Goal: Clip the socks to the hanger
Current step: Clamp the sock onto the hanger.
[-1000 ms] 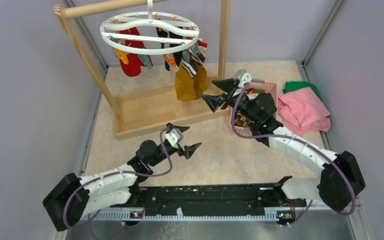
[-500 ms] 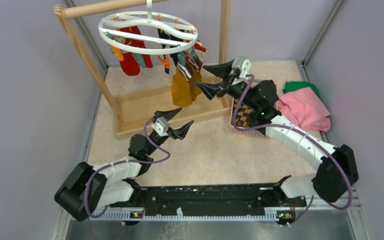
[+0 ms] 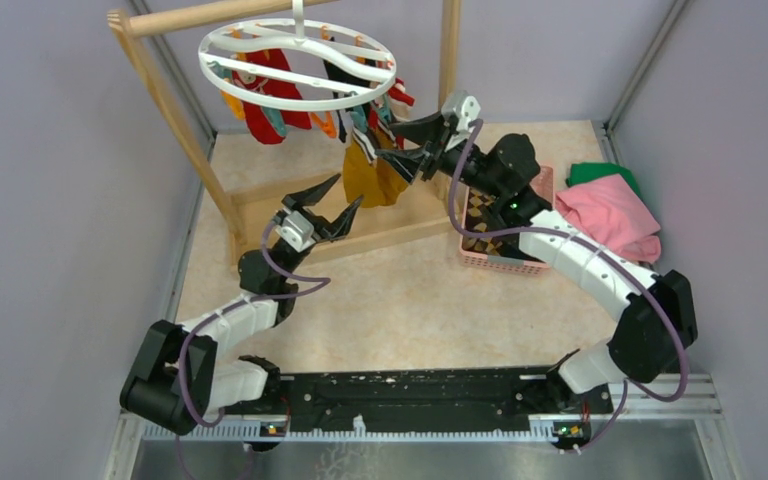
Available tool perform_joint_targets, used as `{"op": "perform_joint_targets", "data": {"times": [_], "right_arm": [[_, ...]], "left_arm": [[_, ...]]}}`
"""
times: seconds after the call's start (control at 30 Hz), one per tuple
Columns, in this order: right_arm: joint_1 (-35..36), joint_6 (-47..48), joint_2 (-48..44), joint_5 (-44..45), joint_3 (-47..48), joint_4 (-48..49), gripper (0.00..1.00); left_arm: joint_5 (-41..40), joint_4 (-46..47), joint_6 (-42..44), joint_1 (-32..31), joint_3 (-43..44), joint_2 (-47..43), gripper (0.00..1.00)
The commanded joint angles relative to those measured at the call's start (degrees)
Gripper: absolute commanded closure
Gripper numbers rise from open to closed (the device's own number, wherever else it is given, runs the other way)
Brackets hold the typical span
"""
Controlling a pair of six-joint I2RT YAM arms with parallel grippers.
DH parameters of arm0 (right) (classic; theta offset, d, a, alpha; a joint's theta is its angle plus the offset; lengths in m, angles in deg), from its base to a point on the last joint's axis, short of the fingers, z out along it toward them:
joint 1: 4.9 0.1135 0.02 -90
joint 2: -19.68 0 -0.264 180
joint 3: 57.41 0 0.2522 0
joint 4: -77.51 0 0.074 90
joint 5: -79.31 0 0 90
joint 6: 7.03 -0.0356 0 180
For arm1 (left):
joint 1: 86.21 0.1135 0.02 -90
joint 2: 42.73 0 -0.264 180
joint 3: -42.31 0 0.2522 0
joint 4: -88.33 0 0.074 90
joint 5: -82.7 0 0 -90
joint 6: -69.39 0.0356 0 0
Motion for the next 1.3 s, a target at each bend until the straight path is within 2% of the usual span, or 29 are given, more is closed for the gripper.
{"op": "perform_joint_targets", "data": {"times": [0.0,0.3,0.6,0.73,0.97,1.27], "right_arm": [[-0.52,-1.91,1.73,1.55,3.34,-2.63,0.47],[1.33,-2.59,5.67,4.34,6.04,-4.33,0.53],[1.44,-1.60,4.57,7.26,6.23,-3.40,0.89],[1.37,-1.30,4.24,8.98,6.56,-3.66,0.99],[1.22,-1.49,3.24,19.42,7.64,-7.11,1.00],[1.12,-0.86,3.21,21.11,8.78,-9.86,0.99]], "left_arm": [[6.41,0.92,-2.50,0.95,1.69,-1.20,0.36],[6.06,0.01,-0.86,1.07,1.89,0.12,0.40],[5.60,-1.58,-0.57,1.04,2.18,-1.27,0.40],[5.87,-2.37,-0.79,1.08,2.09,-1.72,0.40],[5.15,-3.84,-1.00,1.13,2.06,-2.73,0.39],[6.45,-5.07,-2.42,1.72,3.97,-2.41,0.36]]}}
